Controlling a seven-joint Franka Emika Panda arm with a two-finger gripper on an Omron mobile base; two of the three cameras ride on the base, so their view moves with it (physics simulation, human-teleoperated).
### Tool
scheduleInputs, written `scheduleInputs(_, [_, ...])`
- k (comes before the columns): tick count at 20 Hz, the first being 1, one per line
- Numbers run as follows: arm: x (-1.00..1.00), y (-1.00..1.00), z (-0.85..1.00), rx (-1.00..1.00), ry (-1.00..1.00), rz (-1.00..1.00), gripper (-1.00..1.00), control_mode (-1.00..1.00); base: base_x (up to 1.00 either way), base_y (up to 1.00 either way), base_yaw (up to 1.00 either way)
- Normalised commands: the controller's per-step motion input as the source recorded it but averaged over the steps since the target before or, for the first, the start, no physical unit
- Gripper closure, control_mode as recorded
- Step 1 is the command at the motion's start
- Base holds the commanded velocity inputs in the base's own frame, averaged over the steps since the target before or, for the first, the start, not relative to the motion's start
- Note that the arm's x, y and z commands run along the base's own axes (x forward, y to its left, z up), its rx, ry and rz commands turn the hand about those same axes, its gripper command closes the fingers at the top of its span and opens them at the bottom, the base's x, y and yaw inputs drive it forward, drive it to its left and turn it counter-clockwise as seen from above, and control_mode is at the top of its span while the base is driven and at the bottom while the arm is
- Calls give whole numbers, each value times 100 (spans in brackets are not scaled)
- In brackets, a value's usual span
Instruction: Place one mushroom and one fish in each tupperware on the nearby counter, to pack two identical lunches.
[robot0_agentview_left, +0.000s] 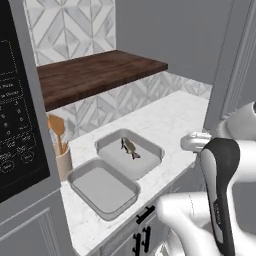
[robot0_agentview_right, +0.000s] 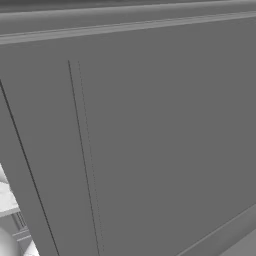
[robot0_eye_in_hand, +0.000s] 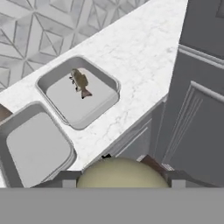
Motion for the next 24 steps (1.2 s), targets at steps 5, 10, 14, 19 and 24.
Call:
scheduleInputs(5, [66,47,-52,-4,0,31,100,-100,0,0,0])
scheduleInputs(10, [90,71,-53,-5,2,16,100,-100,0,0,0])
scheduleInputs(14, [100,71,-57,-1,6,13,100,-100,0,0,0])
scheduleInputs(19, [97,45,-52,0,5,10,100,-100,0,0,0])
scheduleInputs(24, [98,15,-51,0,0,5,100,-100,0,0,0])
